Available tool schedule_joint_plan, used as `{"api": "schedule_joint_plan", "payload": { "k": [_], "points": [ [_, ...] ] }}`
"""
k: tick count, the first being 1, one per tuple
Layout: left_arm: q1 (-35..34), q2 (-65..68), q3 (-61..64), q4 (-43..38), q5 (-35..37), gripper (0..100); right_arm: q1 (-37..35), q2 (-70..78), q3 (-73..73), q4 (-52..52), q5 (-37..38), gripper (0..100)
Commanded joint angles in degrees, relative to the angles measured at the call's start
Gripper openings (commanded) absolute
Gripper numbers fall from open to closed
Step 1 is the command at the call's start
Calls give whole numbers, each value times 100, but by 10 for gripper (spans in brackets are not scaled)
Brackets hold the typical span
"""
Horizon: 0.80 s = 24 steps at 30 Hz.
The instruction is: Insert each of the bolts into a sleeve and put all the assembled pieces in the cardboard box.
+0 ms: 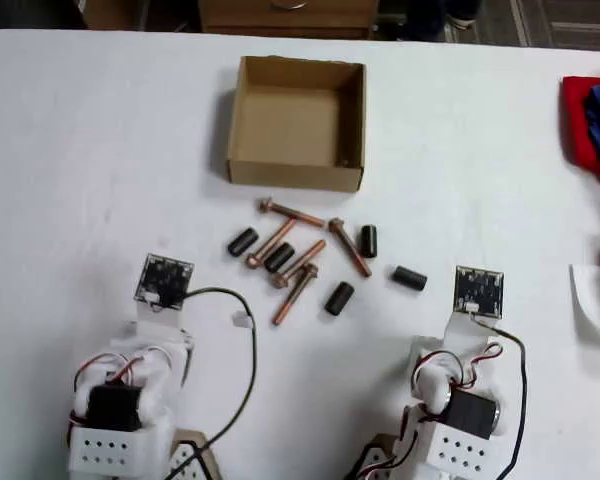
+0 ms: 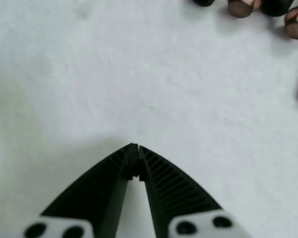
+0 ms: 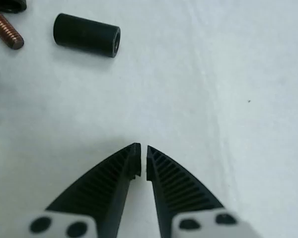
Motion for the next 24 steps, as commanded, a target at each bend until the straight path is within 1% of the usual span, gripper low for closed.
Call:
{"api": "schedule_joint_plan", "payload": {
  "k": [1, 4, 24],
  "points": [
    [26, -62, 119, -79, -35, 35, -488, -66, 44, -66, 26, 21],
    [26, -62, 119, -79, -35, 35, -629, -66, 44, -66, 35, 21],
    [26, -62, 119, -79, -35, 35, -629, -66, 44, -66, 0, 23]
  ]
}}
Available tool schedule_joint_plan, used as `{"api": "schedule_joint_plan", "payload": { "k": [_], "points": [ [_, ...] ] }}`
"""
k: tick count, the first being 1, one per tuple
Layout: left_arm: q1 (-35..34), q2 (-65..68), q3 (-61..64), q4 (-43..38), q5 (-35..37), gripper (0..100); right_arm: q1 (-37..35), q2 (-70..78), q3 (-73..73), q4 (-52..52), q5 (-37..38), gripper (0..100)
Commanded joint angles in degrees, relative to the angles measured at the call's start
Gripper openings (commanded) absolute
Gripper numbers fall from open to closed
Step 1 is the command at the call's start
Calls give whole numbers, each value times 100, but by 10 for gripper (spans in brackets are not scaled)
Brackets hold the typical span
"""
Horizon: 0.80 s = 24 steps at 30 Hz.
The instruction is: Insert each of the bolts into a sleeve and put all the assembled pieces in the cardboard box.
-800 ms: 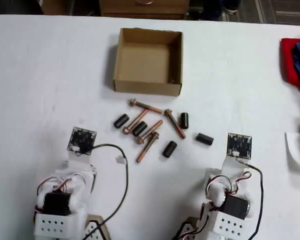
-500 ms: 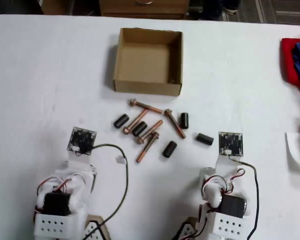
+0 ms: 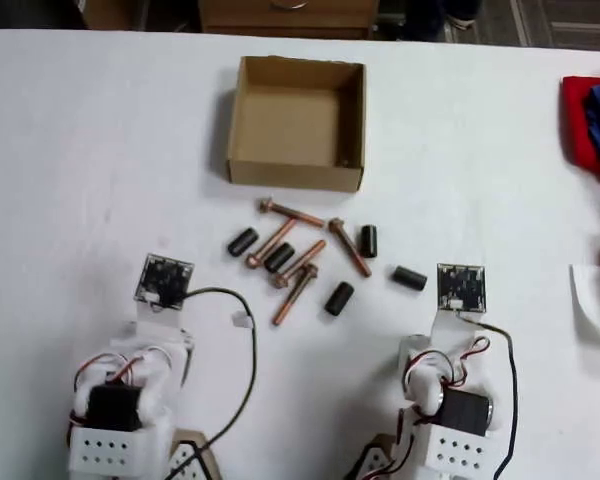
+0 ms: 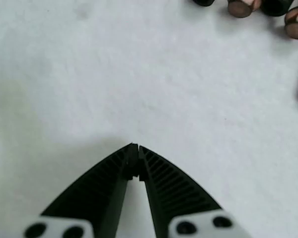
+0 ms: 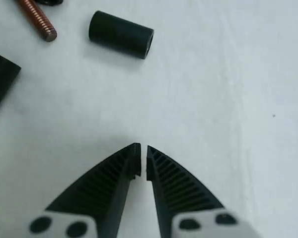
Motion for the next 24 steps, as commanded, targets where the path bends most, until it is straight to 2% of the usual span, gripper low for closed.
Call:
{"api": "schedule_joint_plan", "payload": {
  "k": [1, 16, 21, 24],
  "points": [
    [26, -62, 119, -79, -35, 35, -66, -66, 44, -66, 0, 23],
    [26, -62, 119, -79, -35, 35, -75, -66, 44, -189, 35, 24],
    [26, -62, 119, -79, -35, 35, -127, -75, 44, -927, 53, 24],
    [26, -62, 119, -79, -35, 35, -268, -75, 44, -1481, 457, 25]
  ]
}}
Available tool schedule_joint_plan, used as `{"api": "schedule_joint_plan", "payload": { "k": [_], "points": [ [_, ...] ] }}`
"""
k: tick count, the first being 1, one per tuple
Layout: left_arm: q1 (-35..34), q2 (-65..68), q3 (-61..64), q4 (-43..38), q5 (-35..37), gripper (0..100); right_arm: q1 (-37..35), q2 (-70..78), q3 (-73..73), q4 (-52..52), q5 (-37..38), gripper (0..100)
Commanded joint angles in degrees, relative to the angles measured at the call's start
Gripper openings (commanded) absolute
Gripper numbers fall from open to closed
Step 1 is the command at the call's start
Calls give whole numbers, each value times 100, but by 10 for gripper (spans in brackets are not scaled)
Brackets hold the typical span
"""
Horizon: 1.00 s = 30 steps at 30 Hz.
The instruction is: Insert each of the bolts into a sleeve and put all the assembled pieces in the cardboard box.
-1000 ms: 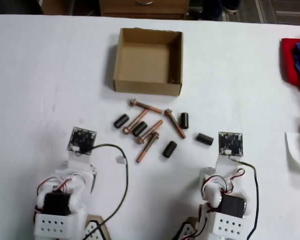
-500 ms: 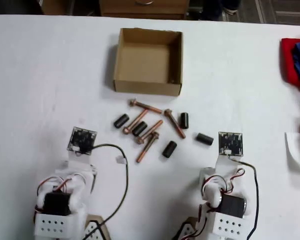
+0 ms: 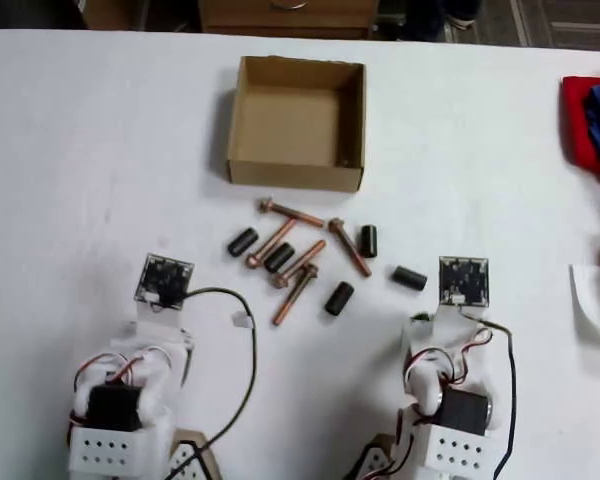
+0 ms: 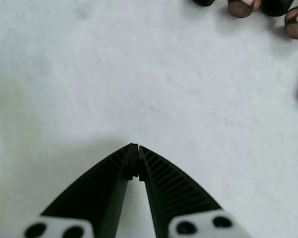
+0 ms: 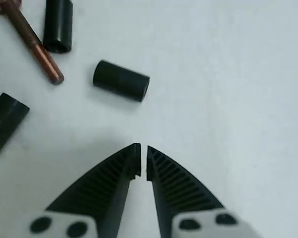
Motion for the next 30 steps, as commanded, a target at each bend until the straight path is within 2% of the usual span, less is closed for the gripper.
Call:
{"api": "schedule_joint_plan", "payload": {
  "k": [1, 4, 8, 12, 18, 22, 25, 28, 30],
  "points": [
    [26, -62, 119, -79, -35, 35, -330, -75, 44, -576, 501, 25],
    [26, -62, 119, -79, -35, 35, -866, -22, 26, -611, 941, 25],
    [26, -62, 119, -79, -35, 35, -1411, -13, -62, -374, 1020, 60],
    [26, -62, 119, -79, -35, 35, -1464, -13, -369, -22, 1169, 200],
    [26, -62, 119, -79, -35, 35, -1182, 303, -1371, 136, 1732, 143],
    [26, -62, 119, -79, -35, 35, -787, 1666, -3209, 330, 1723, 163],
    [26, -62, 119, -79, -35, 35, -611, 3231, -5204, 752, 1688, 163],
    [26, -62, 119, -79, -35, 35, -593, 4998, -7464, 1807, 1292, 163],
    [26, -62, 119, -79, -35, 35, -637, 6009, -8809, 2730, 756, 163]
  ]
}}
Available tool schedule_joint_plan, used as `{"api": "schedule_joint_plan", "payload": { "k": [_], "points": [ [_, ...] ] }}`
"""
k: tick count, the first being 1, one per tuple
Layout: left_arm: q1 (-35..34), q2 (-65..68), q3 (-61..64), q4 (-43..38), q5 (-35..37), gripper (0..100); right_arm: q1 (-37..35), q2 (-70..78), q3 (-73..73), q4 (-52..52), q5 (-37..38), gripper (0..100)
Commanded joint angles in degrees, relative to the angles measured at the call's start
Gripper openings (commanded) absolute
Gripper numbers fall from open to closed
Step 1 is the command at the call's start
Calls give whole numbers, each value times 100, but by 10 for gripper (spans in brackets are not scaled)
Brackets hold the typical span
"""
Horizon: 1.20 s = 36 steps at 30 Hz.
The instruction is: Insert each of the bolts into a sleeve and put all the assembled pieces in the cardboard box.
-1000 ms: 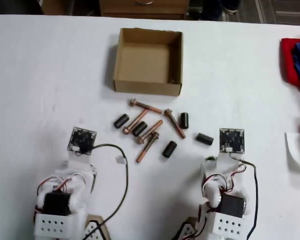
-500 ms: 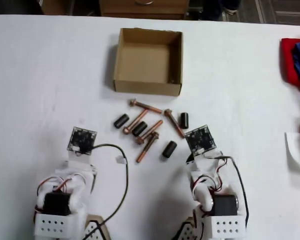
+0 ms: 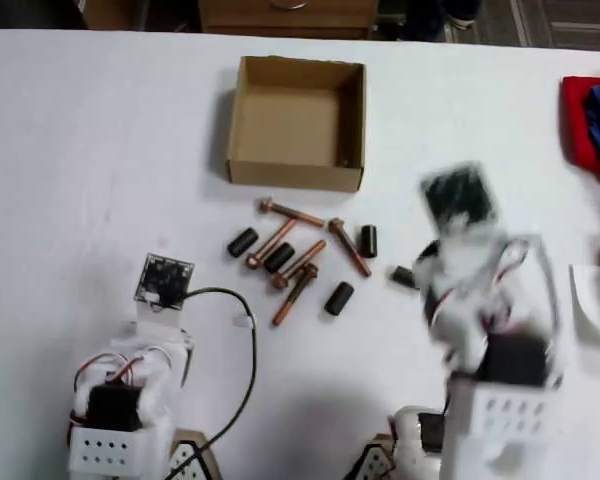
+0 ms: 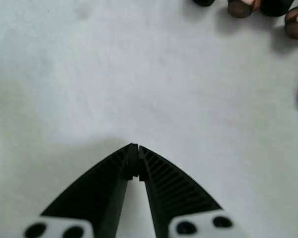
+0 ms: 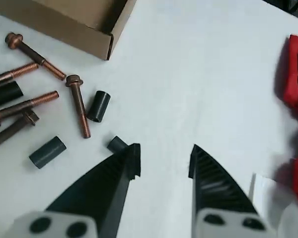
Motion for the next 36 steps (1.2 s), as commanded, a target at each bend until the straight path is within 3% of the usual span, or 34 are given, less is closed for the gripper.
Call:
{"api": "schedule_joint_plan", "payload": {
  "k": [1, 5, 11, 13, 16, 17, 26, 36],
  "points": [
    [26, -62, 119, -79, -35, 35, -13, 2053, -3068, 1473, -844, 163],
    [26, -62, 119, -79, -35, 35, -171, 3213, -3560, 2141, -1433, 163],
    [26, -62, 119, -79, -35, 35, -92, 4646, -3314, 2044, -791, 163],
    [26, -62, 119, -79, -35, 35, -268, 5068, -3305, 2044, 404, 163],
    [26, -62, 119, -79, -35, 35, -497, 5446, -3262, 2334, 2963, 163],
    [26, -62, 119, -79, -35, 35, -470, 5464, -3279, 2299, 3244, 164],
    [26, -62, 119, -79, -35, 35, -462, 5631, -3147, 2167, 3481, 166],
    [26, -62, 119, -79, -35, 35, -488, 7143, -3868, 1886, 3789, 166]
  ]
}}
